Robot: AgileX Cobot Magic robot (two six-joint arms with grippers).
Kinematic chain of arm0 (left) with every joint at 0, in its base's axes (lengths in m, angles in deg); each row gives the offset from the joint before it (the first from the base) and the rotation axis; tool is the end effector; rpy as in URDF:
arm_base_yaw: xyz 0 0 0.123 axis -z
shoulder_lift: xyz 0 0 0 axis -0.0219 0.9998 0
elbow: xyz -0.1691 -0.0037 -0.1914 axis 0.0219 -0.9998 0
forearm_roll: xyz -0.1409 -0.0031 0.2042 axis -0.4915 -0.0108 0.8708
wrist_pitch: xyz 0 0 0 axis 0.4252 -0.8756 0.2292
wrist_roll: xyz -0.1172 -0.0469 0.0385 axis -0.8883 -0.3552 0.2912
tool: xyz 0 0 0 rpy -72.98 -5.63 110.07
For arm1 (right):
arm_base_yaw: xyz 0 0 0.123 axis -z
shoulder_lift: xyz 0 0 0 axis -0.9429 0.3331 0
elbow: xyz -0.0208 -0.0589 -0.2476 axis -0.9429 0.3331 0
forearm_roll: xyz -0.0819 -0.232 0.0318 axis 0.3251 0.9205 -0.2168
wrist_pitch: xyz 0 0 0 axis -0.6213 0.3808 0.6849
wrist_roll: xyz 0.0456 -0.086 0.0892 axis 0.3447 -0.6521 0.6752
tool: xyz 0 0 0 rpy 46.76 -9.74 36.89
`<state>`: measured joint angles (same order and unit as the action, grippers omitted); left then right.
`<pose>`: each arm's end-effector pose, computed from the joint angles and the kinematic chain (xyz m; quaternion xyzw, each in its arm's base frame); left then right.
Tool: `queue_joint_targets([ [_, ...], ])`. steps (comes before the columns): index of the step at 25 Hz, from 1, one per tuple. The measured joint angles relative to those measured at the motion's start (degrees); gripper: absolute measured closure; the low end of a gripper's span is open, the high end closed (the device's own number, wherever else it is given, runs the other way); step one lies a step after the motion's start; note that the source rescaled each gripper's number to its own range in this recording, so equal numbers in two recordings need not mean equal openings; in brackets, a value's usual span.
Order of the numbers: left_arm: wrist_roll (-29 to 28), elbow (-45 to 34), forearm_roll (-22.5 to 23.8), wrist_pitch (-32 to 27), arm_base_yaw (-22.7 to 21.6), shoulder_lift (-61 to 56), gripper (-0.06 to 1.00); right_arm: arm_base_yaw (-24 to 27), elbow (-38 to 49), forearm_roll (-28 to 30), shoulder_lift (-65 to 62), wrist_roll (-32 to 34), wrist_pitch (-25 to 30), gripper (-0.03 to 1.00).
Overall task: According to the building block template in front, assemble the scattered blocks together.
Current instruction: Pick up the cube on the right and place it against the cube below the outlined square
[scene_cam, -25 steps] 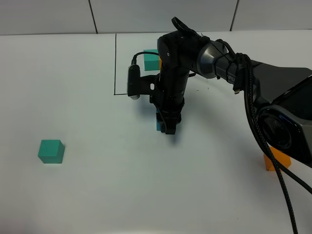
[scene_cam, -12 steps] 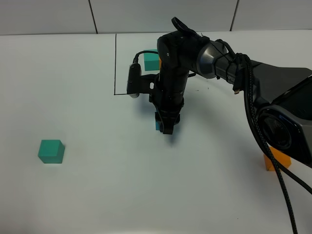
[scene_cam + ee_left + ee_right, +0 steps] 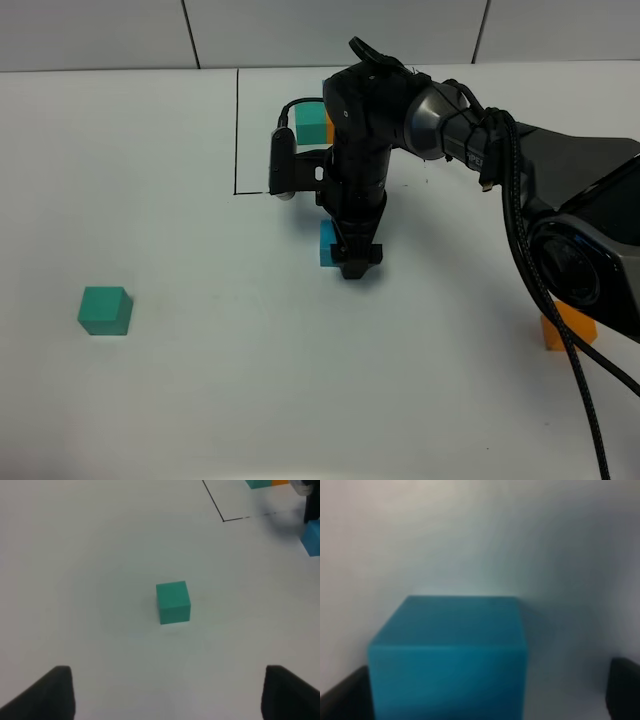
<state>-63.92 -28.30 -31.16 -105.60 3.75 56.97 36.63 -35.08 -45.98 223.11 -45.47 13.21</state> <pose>0.0580 -0.0093 0.2613 0.0660 0.8422 -0.0116 0.5350 0.3858 0.2629 0.0638 -0.6897 0.7223 0.0027 0.0504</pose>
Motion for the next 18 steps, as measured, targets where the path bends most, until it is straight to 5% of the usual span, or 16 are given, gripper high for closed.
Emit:
queue_joint_targets([
  [5,0.0,0.0,0.0,0.0,0.0,0.0,0.07,0.19,0.0,1.43,-4.15,1.94,2.98,0.09],
  [10,0.0,0.0,0.0,0.0,0.0,0.0,0.07,3.53,1.84,1.93,-10.0,13.9,4.72,0.09],
  [18,0.0,0.0,0.0,0.0,0.0,0.0,0.07,11.52,31.15,3.17,-29.76,42.85,-6.02,0.09],
])
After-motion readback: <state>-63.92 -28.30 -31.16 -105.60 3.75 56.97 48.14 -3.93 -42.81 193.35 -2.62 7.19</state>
